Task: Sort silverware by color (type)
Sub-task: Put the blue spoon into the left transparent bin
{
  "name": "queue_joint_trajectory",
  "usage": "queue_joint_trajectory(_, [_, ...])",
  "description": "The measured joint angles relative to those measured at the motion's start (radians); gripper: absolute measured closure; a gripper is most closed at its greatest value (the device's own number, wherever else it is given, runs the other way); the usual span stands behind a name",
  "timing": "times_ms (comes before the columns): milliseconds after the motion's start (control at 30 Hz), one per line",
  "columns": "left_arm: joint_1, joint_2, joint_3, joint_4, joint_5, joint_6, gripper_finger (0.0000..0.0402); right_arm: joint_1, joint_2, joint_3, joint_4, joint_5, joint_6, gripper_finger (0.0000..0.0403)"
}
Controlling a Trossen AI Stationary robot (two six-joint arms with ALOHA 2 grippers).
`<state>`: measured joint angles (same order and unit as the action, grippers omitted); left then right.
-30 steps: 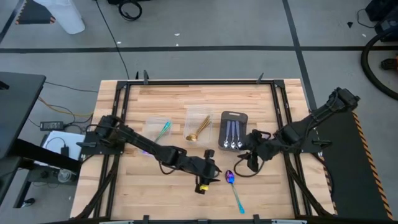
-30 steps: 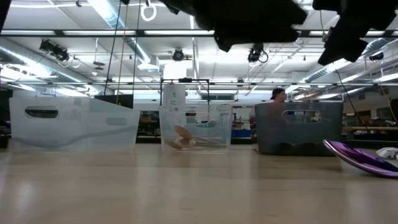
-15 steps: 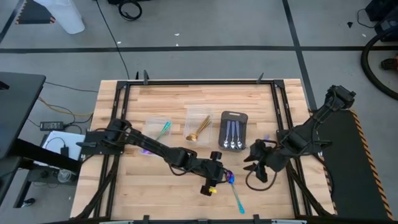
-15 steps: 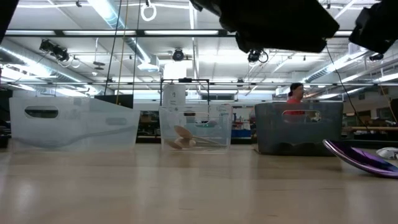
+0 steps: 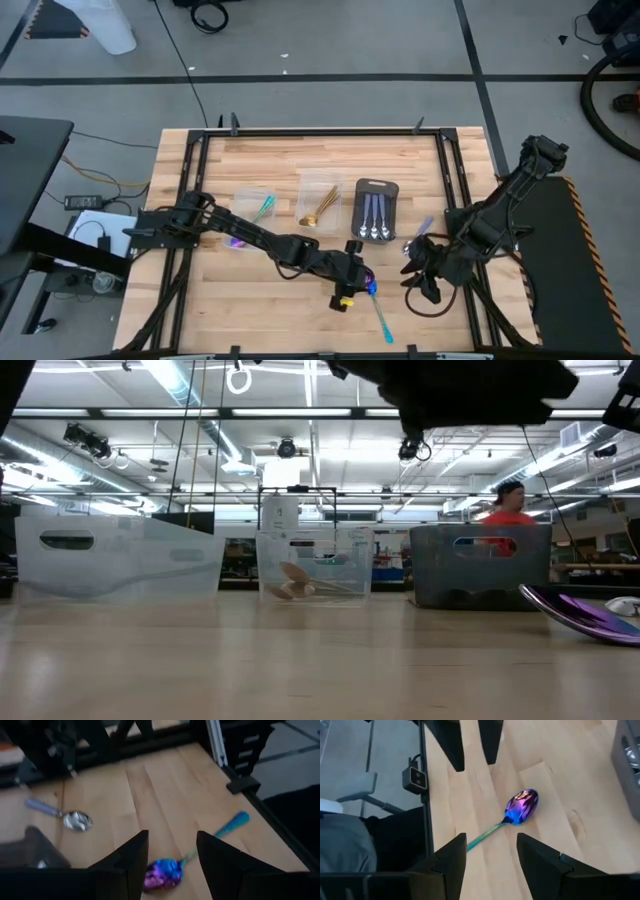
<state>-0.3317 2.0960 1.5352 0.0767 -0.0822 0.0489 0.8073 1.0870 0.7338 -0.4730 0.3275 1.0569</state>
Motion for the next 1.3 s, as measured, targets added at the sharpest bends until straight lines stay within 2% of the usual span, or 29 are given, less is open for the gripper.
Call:
queue_joint_trajectory(167, [0.002,0.000,0.000,0.084,-0.002,0.024,0.0226,0.018,0.020,0.000,0.002,0.031,0.000,0.0218])
queue_joint_trajectory(433, [0.005,0.000,-0.010,0.122,-0.004,0.067,0.0226,0.023,0.090,0.000,0.026,0.071,-0.004,0.0218])
queue_joint_trajectory(733, [0.004,0.000,-0.105,0.250,-0.084,0.067,0.0226,0.022,0.156,0.000,0.070,0.066,0.034,0.0218])
queue_joint_trajectory(1100, [0.002,-0.001,-0.117,0.217,-0.086,0.066,0.0226,0.001,0.231,0.002,0.158,0.064,0.050,0.0218])
queue_joint_trajectory(1300, [0.002,-0.001,-0.117,0.170,-0.086,0.049,0.0226,0.004,0.276,0.060,0.158,0.069,0.041,0.0218])
